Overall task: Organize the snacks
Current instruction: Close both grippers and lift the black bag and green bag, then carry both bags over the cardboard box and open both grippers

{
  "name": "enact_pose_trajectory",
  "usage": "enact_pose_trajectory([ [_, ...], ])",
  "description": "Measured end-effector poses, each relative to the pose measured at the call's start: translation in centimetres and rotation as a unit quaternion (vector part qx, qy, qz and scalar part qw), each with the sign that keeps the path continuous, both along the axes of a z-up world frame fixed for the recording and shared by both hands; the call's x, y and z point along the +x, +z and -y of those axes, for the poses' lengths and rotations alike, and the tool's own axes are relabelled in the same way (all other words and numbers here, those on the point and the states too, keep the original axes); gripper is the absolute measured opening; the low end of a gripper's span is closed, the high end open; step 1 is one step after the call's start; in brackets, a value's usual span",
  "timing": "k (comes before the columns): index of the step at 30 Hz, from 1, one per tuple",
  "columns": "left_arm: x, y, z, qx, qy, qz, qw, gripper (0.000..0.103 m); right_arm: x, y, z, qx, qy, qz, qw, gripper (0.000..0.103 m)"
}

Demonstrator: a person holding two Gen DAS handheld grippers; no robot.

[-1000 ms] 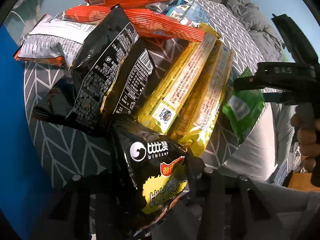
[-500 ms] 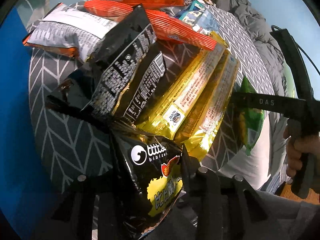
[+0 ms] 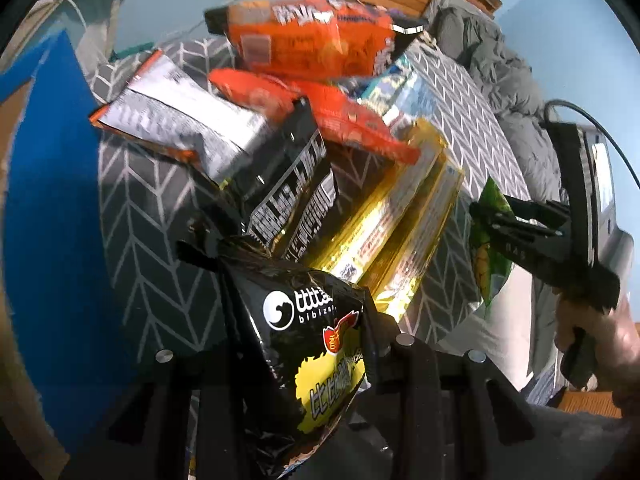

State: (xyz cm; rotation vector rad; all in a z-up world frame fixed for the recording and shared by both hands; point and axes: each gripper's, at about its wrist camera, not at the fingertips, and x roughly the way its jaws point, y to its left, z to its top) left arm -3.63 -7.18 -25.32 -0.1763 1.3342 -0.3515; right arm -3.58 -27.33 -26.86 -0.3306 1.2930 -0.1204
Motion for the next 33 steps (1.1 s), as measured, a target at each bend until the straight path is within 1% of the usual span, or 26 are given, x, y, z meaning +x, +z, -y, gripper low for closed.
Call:
enact_pose_trajectory([
  [3,-0.2,1.1,-0.9,-0.006,0.011,0.008,0.9999,0.034,-0.5,2.1,0.3,-0.008,0.023,0.018,1.0,0.036],
  [8,-0.3,3.6,-1.7,-0.012,0.029,0.027,0.9991,0.034,-0.8,3.9,-0.1,-0.02,0.066,0.047,0.996,0.036],
  [16,-0.4,6.6,-3.9,-0.028,0.058,0.048,0.9968,0.034,1.1,8.1,0.2,0.033,0.066,0.083,0.994,0.036],
  [18,-0.2,7.5,-4.0,-0.03,0.066,0.054,0.9959,0.034,1.8,9.5,0.4,0.046,0.074,0.094,0.992,0.036],
  [22,0.4,9.6,-4.0,-0.032,0.074,0.077,0.9937,0.034,2.6,12.1,-0.3,0.058,0.096,0.115,0.987,0.036],
  [27,0.6,12.6,-5.5,-0.033,0.096,0.105,0.9893,0.034,3.5,14.9,-2.1,0.077,0.129,0.133,0.98,0.036],
  [33,0.4,14.9,-8.2,-0.023,0.137,0.136,0.9809,0.034,4.6,17.4,-5.9,0.105,0.179,0.152,0.966,0.036],
])
